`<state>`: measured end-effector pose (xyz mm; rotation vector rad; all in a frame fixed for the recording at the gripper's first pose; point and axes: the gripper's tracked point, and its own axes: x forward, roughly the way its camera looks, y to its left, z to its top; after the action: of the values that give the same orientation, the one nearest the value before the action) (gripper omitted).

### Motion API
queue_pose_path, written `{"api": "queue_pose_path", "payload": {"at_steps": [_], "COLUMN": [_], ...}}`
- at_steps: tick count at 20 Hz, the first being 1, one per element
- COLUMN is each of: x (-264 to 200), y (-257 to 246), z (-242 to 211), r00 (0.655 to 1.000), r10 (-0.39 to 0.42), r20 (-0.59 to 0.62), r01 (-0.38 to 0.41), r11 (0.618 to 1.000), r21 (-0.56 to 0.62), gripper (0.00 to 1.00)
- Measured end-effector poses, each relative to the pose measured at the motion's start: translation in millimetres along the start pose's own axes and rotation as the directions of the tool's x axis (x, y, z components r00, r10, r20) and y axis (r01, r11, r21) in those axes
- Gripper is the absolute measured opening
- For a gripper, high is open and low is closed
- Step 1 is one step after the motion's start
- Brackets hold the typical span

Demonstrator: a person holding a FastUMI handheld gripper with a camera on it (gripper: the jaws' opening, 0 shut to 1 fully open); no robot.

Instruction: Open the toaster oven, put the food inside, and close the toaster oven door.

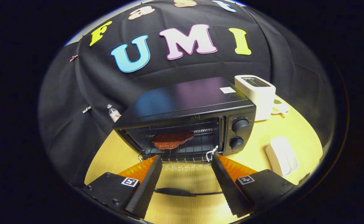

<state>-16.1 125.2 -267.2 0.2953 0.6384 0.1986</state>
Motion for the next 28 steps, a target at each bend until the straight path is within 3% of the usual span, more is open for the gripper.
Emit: {"api": "queue_pose_path", "payload": {"at_steps": [10,22,28], "x": [-39,8,32], "y": [24,29,26], "z": [-88,-162,-167], "r00": [0.978,0.923,0.916], "r10": [-0.009,-0.08,-0.132], "r20": [-0.206,-0.377,-0.379], "r01": [0.003,0.051,0.101], "r11": [1.0,0.995,0.99], "r21": [-0.031,-0.087,-0.101], "gripper": [0.98,0.99,0.99]}}
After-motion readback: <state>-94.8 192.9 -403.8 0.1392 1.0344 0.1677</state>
